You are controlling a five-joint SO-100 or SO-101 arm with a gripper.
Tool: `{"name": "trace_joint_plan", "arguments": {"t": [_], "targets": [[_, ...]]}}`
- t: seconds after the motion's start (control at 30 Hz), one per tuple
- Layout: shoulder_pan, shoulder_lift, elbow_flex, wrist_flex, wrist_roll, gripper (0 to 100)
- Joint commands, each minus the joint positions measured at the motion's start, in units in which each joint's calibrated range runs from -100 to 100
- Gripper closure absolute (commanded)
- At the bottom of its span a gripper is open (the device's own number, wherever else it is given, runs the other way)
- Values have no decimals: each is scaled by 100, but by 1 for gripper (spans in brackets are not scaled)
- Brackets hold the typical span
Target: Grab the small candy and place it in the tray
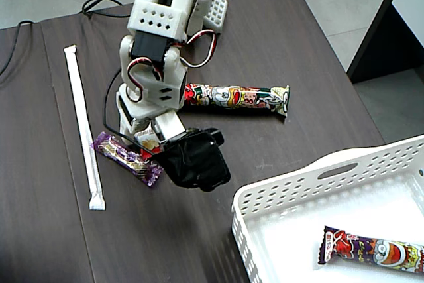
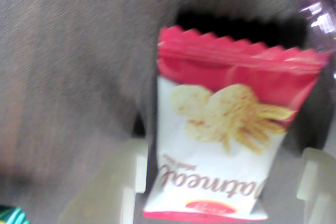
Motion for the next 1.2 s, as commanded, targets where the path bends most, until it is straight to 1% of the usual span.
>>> {"name": "trace_joint_plan", "arguments": {"t": [0.0,0.33,0.53,0.77,1.03,1.17], "targets": [[-52,-147,-267,-108,21,81],[-59,-105,-239,-99,21,81],[-59,-156,-258,-90,21,92],[-59,-156,-267,-90,11,98],[-37,-172,-285,-90,21,99],[-52,-557,-632,303,21,99]]}}
